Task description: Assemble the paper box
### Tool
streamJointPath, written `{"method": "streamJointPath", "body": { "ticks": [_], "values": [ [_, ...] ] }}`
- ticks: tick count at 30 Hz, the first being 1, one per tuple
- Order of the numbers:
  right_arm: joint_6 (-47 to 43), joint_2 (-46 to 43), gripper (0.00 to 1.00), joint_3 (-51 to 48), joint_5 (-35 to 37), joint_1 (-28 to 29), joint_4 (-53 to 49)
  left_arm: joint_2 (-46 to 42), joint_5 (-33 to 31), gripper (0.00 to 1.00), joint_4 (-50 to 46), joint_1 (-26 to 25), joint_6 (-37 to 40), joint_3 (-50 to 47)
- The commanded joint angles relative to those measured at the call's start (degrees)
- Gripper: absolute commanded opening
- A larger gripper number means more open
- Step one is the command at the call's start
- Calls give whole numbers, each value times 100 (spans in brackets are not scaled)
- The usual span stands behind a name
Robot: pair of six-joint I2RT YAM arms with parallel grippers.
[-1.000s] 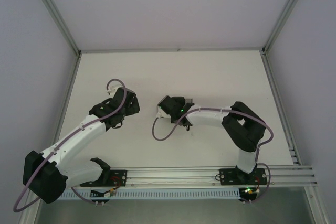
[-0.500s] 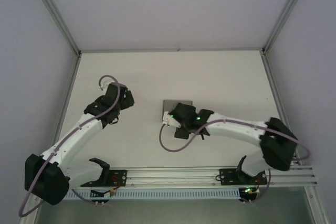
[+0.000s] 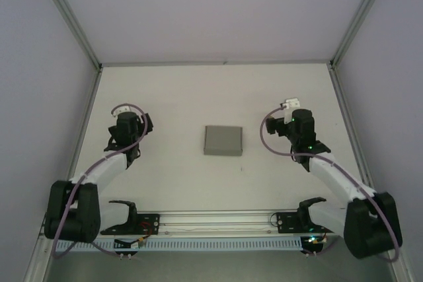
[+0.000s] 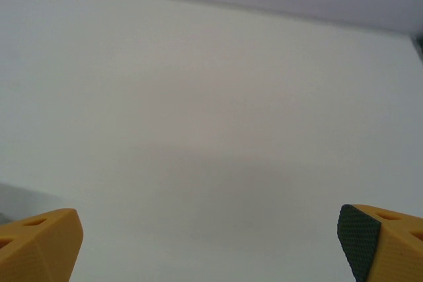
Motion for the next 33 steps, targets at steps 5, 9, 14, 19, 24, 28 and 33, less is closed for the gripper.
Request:
{"method": "streamJointPath", "body": {
  "ticks": [5, 9, 14, 19, 24, 28, 33],
  "values": [
    [513, 1347, 100, -700, -183, -285, 2916, 850, 813, 100, 1978, 218, 635, -273],
    [272, 1636, 100, -666, -675, -353, 3351, 1645, 988, 100, 3568, 288, 667, -739],
    [719, 1888, 100, -590, -980, -788, 3382, 1937, 1215, 100, 3677, 279, 799, -648],
    [1308, 2369, 100, -770, -1909, -1467, 4174, 1905, 1198, 100, 3539, 256, 807, -618],
    [1261, 2291, 100, -744, -1897, -1466, 3981, 1942, 1240, 100, 3424, 176, 953, -528],
    [1257, 2340, 100, -773, -1929, -1475, 4155, 1934, 1274, 100, 3374, 157, 978, -503],
    [1210, 2353, 100, -742, -2038, -1459, 4105, 1940, 1279, 100, 3367, 157, 975, -492]
  ]
}}
